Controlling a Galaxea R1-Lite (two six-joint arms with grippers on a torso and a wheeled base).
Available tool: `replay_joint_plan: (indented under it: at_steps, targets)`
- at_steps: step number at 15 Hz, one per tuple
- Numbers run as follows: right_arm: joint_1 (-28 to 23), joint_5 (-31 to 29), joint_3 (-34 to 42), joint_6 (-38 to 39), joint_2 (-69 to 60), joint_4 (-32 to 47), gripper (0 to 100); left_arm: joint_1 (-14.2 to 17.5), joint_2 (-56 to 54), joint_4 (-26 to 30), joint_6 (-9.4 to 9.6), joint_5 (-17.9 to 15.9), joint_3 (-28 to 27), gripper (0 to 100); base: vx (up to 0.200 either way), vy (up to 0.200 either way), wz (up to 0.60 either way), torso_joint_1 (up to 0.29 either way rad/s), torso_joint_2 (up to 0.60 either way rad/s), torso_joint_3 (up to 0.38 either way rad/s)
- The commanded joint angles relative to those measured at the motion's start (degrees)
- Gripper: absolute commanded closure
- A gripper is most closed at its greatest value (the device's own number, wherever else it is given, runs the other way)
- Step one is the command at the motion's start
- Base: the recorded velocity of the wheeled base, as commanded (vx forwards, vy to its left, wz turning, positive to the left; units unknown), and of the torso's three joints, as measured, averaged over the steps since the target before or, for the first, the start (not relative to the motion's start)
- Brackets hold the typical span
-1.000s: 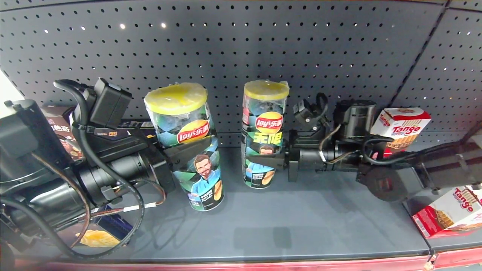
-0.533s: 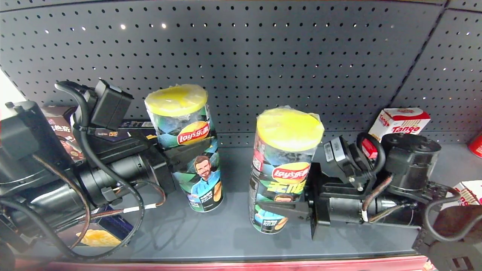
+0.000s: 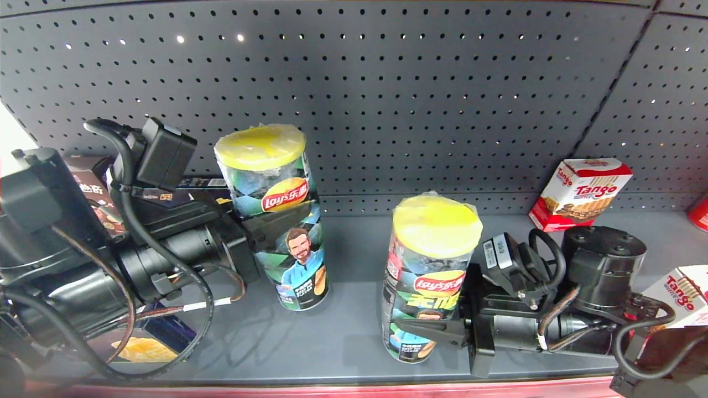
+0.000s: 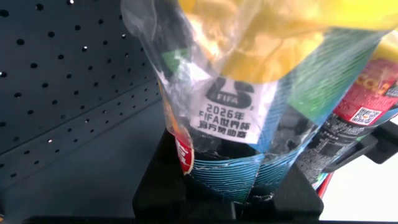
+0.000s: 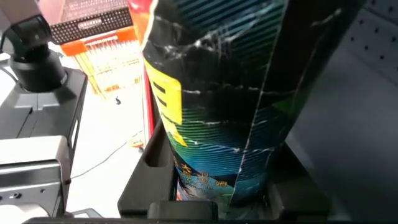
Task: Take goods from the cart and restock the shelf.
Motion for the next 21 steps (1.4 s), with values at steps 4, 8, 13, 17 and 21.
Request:
replay_joint_plan:
  at_steps: [4, 8, 13, 17, 21]
  targets:
    - [-0.07, 0.05, 0.2, -0.54, 2.59, -0.24, 100, -0.02, 0.15, -0.03, 0.01, -0.02, 0.18, 100, 0.0, 0.0, 0.0, 0.0, 0.0, 0.0]
    - [-0.16, -0.04, 0.28, -1.24, 4.26, -0.42, 100, -0.02, -0.03, -0.03, 0.01, -0.1, 0.44, 100, 0.0, 0.0, 0.0, 0.0, 0.0, 0.0]
    - [-0.6, -0.57, 0.28, -1.33, 4.26, -0.33, 0, -0.02, -0.03, -0.03, 0.01, -0.19, 0.44, 100, 0.0, 0.0, 0.0, 0.0, 0.0, 0.0]
    - [-5.17, -0.22, 2.74, -2.47, -0.84, -0.33, 0, -0.02, 0.15, -0.03, 0.01, -0.19, 0.44, 100, 0.0, 0.0, 0.0, 0.0, 0.0, 0.0]
    - [-6.14, -0.83, 6.61, -2.03, -13.14, 0.9, 0, -0.11, 0.15, -0.03, 0.01, -0.19, 0.09, 100, 0.0, 0.0, 0.0, 0.0, 0.0, 0.0]
